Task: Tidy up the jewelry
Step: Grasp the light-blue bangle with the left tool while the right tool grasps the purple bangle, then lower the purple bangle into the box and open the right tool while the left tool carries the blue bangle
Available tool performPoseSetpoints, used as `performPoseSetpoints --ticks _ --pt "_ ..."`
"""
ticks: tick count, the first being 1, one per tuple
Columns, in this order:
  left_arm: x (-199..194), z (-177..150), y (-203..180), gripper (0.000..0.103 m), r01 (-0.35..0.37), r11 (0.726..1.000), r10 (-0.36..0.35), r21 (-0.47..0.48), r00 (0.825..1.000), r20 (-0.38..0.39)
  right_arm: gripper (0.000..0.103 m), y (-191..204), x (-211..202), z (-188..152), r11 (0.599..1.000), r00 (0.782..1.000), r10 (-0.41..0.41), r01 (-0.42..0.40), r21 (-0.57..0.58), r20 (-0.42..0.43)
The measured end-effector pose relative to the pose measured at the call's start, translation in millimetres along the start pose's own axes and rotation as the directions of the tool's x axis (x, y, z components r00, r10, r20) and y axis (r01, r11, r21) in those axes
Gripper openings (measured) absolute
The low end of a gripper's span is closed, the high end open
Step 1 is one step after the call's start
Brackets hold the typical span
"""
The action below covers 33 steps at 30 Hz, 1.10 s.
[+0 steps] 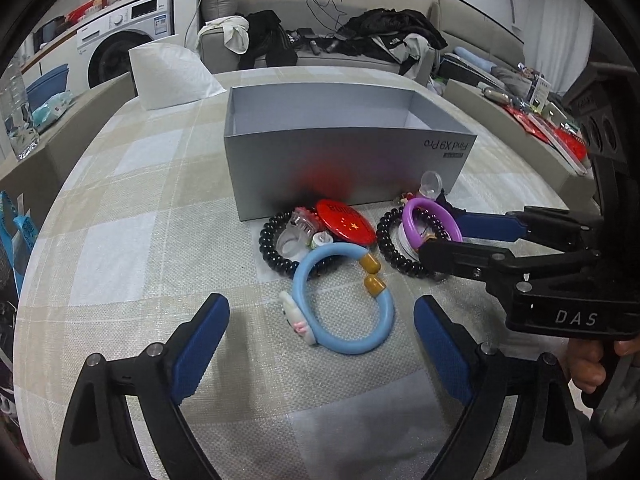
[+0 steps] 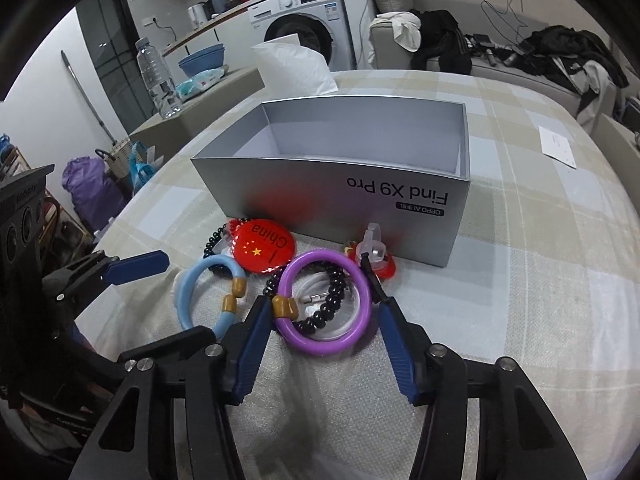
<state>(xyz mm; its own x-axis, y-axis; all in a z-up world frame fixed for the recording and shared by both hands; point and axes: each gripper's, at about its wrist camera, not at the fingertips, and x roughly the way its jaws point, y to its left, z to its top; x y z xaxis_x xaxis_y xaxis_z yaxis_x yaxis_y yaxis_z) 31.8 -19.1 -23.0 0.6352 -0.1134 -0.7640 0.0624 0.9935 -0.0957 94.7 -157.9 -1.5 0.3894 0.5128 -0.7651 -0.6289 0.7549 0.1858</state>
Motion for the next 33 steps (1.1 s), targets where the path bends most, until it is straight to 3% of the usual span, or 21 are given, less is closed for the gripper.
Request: performPoseSetpoints --ticks 8,13,18,21,23,33 --pt "2.5 2.5 1.7 0.091 0.012 1.0 -0.012 0.006 1.0 -0.011 0.045 -11.8 -7.3 -7.4 0.997 0.998 0.062 -0.063 0.045 0.013" --pt "6.4 4.5 0.8 0.091 0.009 1.0 -0.009 0.004 1.0 -0.022 0.045 -23.4 -13.6 -13.9 0.987 0.992 0.118 -0.122 0.1 0.039" --pt "7.7 5.5 -1.7 0.084 -0.006 1.0 0.007 0.018 1.0 -0.026 0.046 -24.4 -19.6 -14.8 0.986 0.99 0.128 -0.133 0.105 0.057" --pt "7.4 5.9 -1.5 0.072 -0.011 1.0 0.011 0.025 1.0 -0.02 0.048 -24.0 -18.4 -15.9 0.987 0.992 0.117 -0.122 0.107 0.048" --pt "6.6 6.4 -1.9 0.055 -0.005 1.0 0.005 0.03 1.0 -0.013 0.048 -24.8 -17.0 -16.8 0.987 0.993 0.112 -0.116 0.11 0.044" --pt "0.6 6.7 2.9 0.054 0.034 0.999 -0.034 0.003 0.999 0.013 0.047 -24.1 -17.6 -17.9 0.989 0.994 0.098 -0.102 0.106 0.044"
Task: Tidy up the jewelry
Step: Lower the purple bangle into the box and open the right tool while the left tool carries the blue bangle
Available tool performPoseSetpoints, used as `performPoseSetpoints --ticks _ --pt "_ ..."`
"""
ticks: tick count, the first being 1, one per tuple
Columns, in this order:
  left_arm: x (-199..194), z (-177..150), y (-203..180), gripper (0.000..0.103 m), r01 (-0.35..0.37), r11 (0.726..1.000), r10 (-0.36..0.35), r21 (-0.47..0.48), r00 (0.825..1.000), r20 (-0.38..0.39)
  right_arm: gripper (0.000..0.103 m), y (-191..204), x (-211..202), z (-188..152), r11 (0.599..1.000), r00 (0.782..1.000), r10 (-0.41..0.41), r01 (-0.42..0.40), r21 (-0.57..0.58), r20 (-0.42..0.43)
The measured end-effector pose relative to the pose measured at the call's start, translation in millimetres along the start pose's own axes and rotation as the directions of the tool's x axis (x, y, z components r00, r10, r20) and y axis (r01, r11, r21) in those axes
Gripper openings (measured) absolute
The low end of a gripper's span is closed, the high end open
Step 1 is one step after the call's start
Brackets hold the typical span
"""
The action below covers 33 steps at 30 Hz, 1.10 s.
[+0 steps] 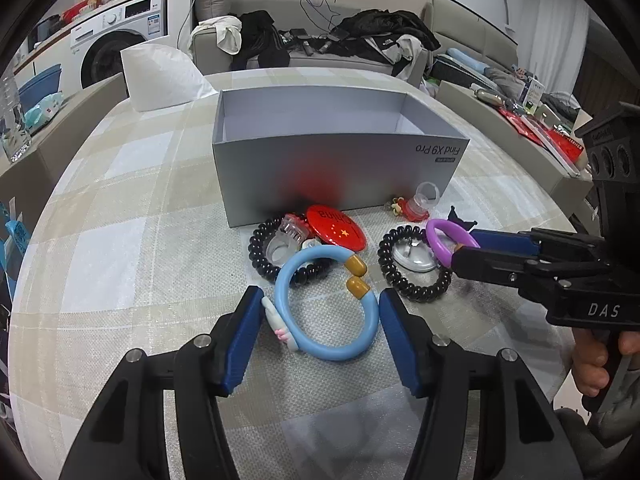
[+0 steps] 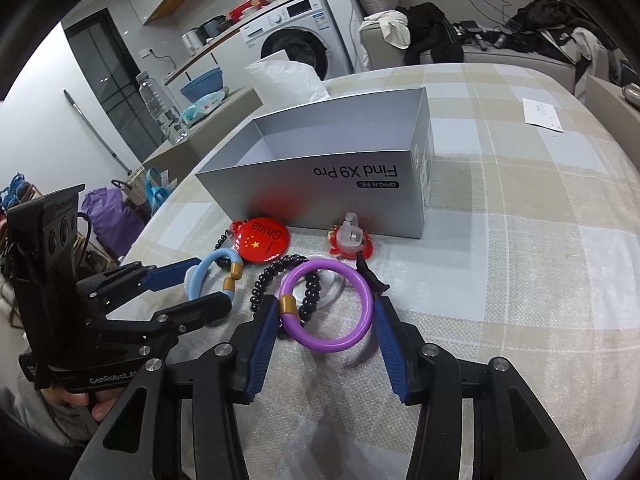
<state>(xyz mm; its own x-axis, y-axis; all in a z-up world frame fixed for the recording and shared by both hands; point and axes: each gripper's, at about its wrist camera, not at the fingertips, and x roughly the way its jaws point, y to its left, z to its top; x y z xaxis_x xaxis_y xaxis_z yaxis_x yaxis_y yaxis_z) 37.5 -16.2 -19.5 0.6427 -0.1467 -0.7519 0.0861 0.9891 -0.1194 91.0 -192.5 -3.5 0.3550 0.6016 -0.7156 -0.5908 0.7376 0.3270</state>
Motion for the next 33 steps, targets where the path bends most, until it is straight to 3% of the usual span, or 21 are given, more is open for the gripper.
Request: performPoseSetpoints --ticks 15,33 --pt "-20.9 13.7 -2.8 0.054 -0.011 1.0 0.012 -0.007 0.994 0.112 0.047 3.0 -19.0 5.7 1.0 0.997 0.025 -0.025 0.004 0.071" --pt "-36.6 49.7 3.6 0.054 -0.047 0.997 0.062 -0.062 0.962 0.266 0.047 7.7 -49.3 43.1 1.0 0.982 0.007 -0.006 -0.006 0.187"
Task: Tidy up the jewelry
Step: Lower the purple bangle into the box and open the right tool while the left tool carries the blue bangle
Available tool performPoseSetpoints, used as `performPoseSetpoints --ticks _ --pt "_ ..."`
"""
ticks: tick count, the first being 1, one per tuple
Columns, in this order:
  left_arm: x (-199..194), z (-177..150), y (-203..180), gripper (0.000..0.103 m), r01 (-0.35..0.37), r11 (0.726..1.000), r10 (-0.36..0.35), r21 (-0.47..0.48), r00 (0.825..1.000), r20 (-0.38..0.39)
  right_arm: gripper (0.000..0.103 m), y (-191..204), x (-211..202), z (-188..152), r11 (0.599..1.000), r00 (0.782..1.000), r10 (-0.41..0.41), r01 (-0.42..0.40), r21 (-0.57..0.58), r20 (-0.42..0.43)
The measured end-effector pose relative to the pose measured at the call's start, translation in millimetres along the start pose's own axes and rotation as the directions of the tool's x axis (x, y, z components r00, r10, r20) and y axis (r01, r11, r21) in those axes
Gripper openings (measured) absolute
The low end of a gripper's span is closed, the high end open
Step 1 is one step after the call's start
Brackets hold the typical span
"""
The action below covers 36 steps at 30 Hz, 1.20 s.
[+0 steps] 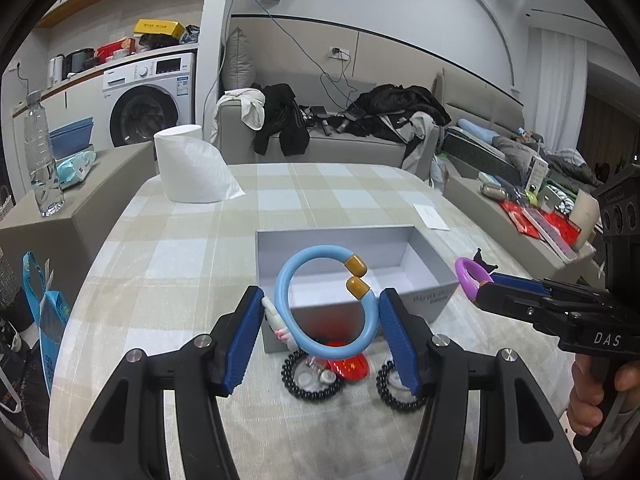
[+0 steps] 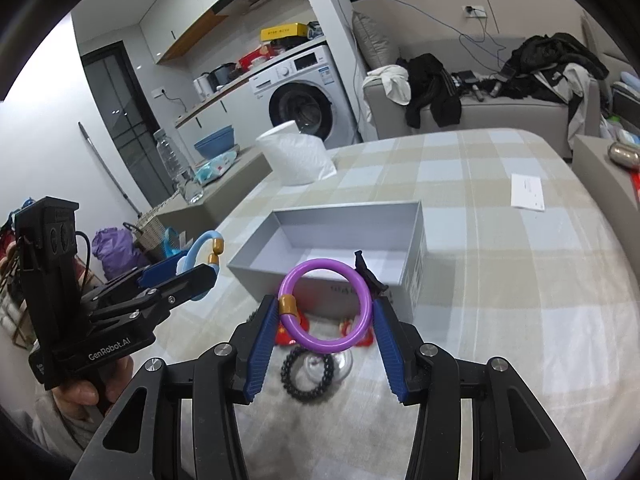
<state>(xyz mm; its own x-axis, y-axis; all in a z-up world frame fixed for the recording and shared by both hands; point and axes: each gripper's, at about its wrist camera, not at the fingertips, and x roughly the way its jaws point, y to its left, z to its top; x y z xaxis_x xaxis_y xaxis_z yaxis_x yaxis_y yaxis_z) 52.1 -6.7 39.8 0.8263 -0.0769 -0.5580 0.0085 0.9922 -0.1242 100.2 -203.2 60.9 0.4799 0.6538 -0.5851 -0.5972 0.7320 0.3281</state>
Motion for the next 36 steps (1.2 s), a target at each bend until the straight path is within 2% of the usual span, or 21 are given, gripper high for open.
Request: performPoseSetpoints --ticks 12,36 --pt "11.1 12.4 7.4 0.054 -0.036 0.999 0.036 -0.031 0.999 0.01 0.048 -8.2 10.1 28.9 1.0 1.0 -0.008 0.007 0.02 0.022" --pt "40.9 20.6 9.0 0.054 -0.087 0.996 0.087 0.005 0.996 -0.032 0.049 -22.5 49.2 36.5 0.999 0.998 -0.016 0.018 0.043 -0.062"
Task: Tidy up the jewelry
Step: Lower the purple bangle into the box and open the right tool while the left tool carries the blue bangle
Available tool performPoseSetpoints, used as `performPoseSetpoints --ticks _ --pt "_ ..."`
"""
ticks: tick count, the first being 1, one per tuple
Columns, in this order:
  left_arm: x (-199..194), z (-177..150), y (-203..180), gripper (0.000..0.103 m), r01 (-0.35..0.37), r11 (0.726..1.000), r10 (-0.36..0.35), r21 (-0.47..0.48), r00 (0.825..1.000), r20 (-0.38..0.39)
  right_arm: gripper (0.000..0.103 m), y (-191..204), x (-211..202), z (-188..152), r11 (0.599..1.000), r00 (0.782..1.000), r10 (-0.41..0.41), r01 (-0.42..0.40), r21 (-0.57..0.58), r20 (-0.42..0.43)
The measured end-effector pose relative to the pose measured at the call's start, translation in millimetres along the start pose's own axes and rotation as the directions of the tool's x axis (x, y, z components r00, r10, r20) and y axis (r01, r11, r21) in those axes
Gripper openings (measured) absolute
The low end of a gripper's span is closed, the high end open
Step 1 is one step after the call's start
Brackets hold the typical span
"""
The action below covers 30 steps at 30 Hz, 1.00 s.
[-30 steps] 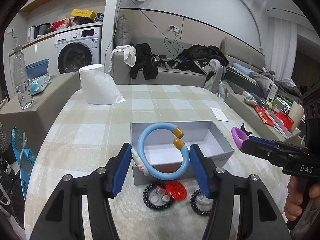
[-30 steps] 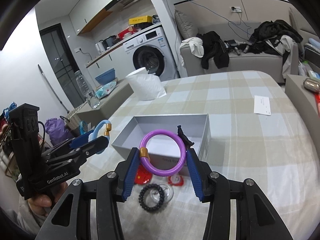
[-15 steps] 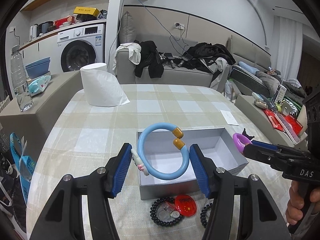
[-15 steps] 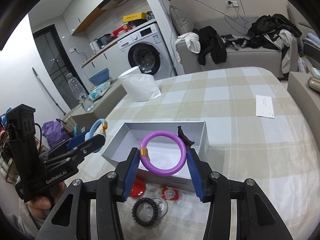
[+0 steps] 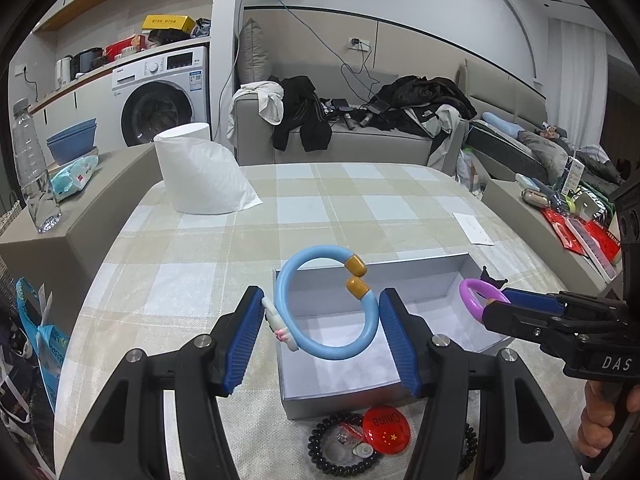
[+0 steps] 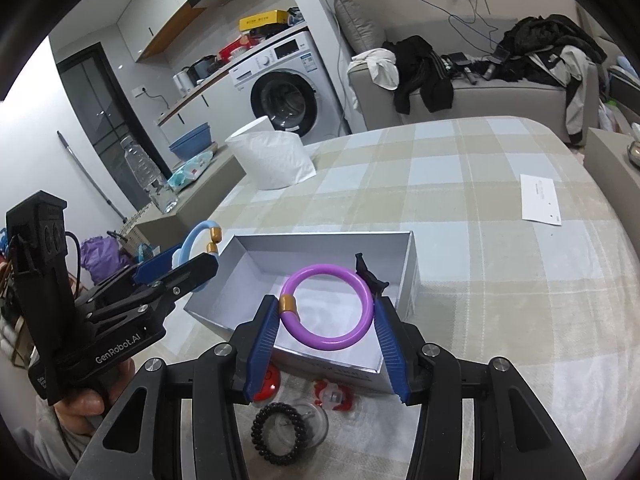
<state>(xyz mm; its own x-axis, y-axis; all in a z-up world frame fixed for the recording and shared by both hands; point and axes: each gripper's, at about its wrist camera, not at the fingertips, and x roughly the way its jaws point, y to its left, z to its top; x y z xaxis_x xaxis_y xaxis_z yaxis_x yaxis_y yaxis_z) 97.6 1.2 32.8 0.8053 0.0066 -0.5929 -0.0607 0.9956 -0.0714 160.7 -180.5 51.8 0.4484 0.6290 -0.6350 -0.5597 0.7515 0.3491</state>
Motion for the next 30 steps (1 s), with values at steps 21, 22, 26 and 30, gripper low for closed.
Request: performPoseSetpoints --ticks 21,22,26,30 --pt "12.5 0.2 2.1 0.055 0.002 1.0 -0.005 -0.025 0.995 -0.097 0.085 8.4 -1.9 2.6 0.999 0.999 -0.028 0.028 -0.024 0.026" --pt "12.3 0.0 1.0 0.055 -0.002 1.0 0.0 -0.02 0.995 -0.098 0.088 7.8 -3.8 2.6 0.999 0.999 -0.03 0.031 -0.022 0.028" --pt "8.1 -0.8 -3.0 0.081 -0.01 1.0 0.01 -0.005 0.997 -0.08 0.098 1.9 -12.7 2.2 0.999 0.998 -0.047 0.047 0.0 0.048" --pt "-1.4 -1.3 -0.3 0.098 0.011 1.0 -0.012 -0.024 0.999 -0.037 0.103 -3.3 -20.8 -1.1 0.998 0.996 -0.066 0.065 0.014 0.067"
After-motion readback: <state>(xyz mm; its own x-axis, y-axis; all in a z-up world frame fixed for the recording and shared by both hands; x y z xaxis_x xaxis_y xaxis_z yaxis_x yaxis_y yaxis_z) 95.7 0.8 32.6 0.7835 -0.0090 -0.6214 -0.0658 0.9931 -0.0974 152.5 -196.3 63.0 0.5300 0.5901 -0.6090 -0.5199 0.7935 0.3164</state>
